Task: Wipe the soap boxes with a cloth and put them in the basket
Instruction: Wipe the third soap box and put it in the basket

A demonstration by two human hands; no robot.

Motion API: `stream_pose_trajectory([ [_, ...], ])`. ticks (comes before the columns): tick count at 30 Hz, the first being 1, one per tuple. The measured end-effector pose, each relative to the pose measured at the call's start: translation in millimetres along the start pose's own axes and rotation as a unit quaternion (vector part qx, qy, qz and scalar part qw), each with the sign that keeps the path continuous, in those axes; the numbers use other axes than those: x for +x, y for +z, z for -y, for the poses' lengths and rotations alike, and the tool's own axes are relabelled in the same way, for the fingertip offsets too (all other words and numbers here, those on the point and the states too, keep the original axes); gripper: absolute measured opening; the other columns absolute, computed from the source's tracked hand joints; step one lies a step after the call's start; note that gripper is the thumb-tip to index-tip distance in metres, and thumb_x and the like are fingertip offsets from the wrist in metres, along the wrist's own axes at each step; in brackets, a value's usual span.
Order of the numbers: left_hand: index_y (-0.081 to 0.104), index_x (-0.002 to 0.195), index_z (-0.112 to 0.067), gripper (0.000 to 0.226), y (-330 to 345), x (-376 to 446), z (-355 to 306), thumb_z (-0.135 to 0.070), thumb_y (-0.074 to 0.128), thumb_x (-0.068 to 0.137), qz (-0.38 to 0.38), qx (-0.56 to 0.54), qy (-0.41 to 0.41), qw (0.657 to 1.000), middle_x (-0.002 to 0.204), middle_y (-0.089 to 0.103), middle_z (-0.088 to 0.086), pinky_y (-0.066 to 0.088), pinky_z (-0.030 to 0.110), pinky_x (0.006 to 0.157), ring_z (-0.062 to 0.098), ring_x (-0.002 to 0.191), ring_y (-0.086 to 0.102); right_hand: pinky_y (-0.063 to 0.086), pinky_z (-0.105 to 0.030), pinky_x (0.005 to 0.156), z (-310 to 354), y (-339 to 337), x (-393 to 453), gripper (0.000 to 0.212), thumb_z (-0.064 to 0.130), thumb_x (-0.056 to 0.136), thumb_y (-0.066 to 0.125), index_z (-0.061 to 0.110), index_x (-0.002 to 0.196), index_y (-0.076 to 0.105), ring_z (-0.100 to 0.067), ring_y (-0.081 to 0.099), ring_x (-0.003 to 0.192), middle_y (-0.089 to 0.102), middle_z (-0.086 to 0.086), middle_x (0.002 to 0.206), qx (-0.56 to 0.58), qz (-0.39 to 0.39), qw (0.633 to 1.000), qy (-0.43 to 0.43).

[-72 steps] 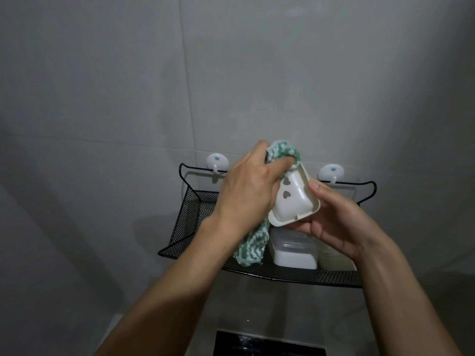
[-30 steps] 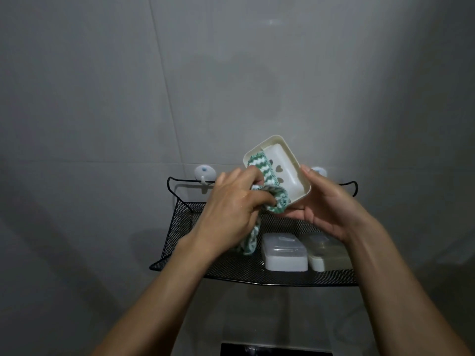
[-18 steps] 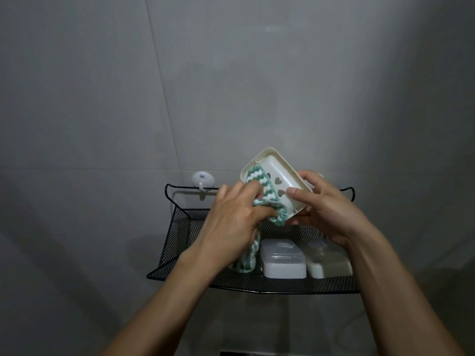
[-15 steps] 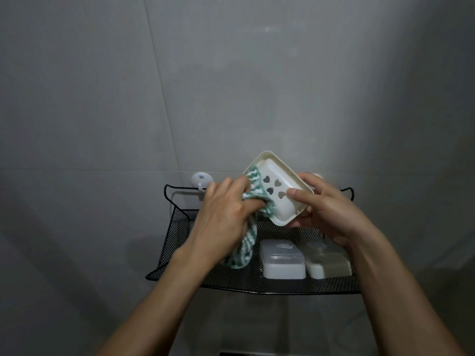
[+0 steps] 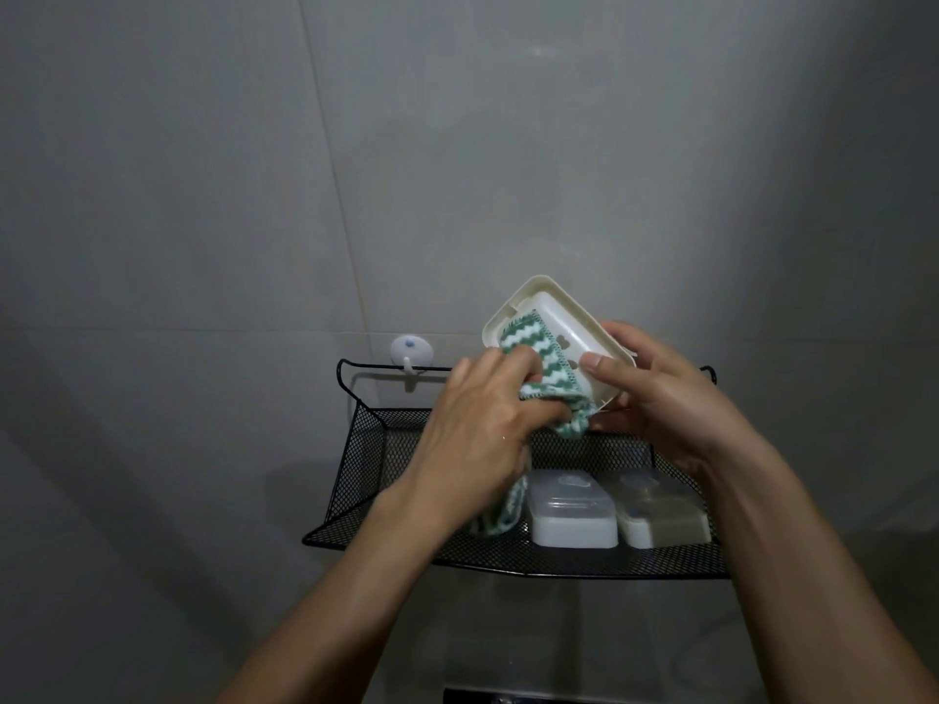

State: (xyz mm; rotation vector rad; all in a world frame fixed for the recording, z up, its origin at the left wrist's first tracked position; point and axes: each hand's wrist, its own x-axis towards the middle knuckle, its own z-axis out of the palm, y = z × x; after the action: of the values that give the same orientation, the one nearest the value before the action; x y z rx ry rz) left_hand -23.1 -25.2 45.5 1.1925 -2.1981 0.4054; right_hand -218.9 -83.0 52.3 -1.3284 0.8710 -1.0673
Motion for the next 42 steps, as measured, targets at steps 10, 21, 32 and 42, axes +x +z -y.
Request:
stream_pose_trajectory([
  [10, 0.070, 0.116, -0.019, 0.027, 3, -5, 28, -0.014, 0.070, 0.089, -0.047, 0.009, -0.095, 0.994, 0.104, 0.057, 0.007, 0.047, 0.040, 0.077, 0.023, 0.095, 0.053, 0.061, -0.041, 0.061, -3, -6, 0, 0.031, 0.014, 0.094, 0.063, 0.019, 0.124, 0.065, -0.025, 0.074, 0.076, 0.074, -0.009, 0.095, -0.011, 0.006, 1.000, 0.021],
  [21, 0.067, 0.122, -0.021, 0.027, 1, 3, 28, -0.019, 0.063, 0.095, -0.069, 0.067, -0.153, 0.984, 0.101, 0.054, 0.007, 0.043, 0.035, 0.074, 0.024, 0.090, 0.053, 0.061, -0.043, 0.063, -3, -7, 1, 0.027, 0.014, 0.093, 0.065, 0.019, 0.120, 0.067, -0.033, 0.074, 0.084, 0.071, -0.017, 0.106, -0.015, -0.007, 1.000, 0.019],
  [32, 0.069, 0.119, -0.016, 0.027, -15, 4, 26, -0.010, 0.056, 0.095, -0.101, -0.067, -0.178, 0.977, 0.101, 0.050, 0.004, 0.052, 0.038, 0.071, 0.020, 0.089, 0.053, 0.060, -0.050, 0.064, -3, -6, 1, 0.022, 0.017, 0.092, 0.068, 0.021, 0.114, 0.066, -0.034, 0.074, 0.087, 0.064, -0.018, 0.114, -0.019, -0.018, 0.999, 0.034],
  [42, 0.061, 0.132, -0.021, 0.037, -14, 29, 27, -0.024, 0.051, 0.096, -0.040, 0.062, -0.123, 0.990, 0.119, 0.055, 0.013, 0.036, 0.039, 0.081, 0.030, 0.101, 0.052, 0.061, -0.046, 0.060, 2, 7, 1, 0.025, 0.015, 0.091, 0.068, 0.021, 0.115, 0.068, -0.028, 0.074, 0.080, 0.073, -0.009, 0.099, -0.044, 0.028, 0.999, 0.008],
])
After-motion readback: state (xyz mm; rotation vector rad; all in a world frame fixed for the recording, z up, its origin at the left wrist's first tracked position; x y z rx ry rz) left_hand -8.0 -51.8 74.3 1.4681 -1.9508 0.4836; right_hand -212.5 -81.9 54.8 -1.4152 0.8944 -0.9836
